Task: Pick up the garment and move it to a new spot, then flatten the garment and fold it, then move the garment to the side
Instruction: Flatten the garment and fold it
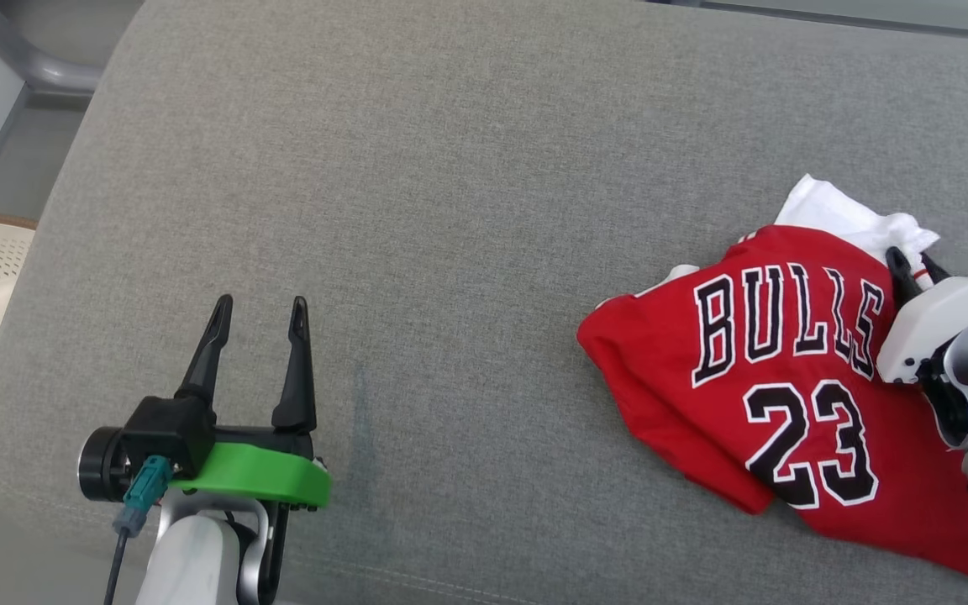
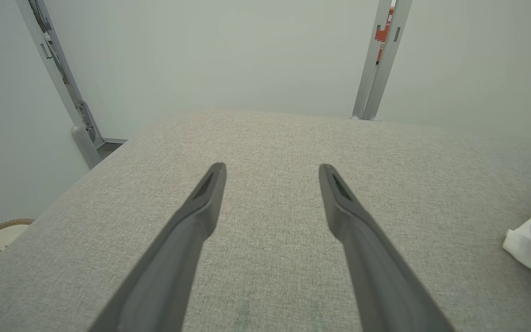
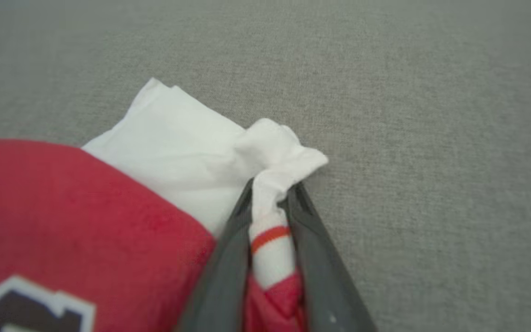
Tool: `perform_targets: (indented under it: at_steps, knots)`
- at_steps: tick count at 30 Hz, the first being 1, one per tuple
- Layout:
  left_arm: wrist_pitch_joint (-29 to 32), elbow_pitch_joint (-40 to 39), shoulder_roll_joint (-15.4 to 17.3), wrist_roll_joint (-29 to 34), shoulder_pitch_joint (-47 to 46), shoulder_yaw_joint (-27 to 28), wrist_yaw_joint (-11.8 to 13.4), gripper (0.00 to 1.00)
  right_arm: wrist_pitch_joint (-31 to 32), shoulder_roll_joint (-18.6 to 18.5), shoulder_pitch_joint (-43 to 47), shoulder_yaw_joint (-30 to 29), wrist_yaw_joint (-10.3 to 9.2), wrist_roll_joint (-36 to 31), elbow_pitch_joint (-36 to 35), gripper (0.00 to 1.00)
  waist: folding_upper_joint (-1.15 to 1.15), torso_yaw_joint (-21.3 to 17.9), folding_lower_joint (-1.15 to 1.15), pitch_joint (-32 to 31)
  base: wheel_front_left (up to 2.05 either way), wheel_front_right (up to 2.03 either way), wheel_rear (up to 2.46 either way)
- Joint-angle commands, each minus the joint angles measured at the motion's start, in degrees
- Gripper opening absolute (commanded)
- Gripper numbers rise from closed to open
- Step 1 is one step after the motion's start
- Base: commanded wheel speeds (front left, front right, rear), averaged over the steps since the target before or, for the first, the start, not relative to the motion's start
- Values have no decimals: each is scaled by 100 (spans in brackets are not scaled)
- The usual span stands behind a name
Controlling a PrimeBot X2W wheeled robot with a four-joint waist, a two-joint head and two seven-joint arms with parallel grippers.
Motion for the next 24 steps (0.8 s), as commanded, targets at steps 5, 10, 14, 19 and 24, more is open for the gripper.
perform_targets:
  at_steps: [5,10,14,19,24]
  knots:
    - [-18,41,12,1,-89,21,35,100,-281,-135,-435,245,1,194,99,0,0,-14,0,-84,0,0,0]
    - [-18,57,12,19,-44,38,9,100,-653,-279,-1156,293,1,127,284,0,0,17,0,-162,0,0,0]
    - [-17,49,12,12,0,61,-7,100,-894,-315,-1780,269,1,-7,424,0,0,78,0,-209,0,0,0]
    - [-17,52,12,-22,82,83,43,100,-1081,-135,-2098,416,1,-167,299,0,0,137,0,-344,0,0,0]
    - [-17,48,12,-32,215,142,69,100,-1139,175,-1548,896,1,-245,-273,0,0,136,0,-569,0,0,0]
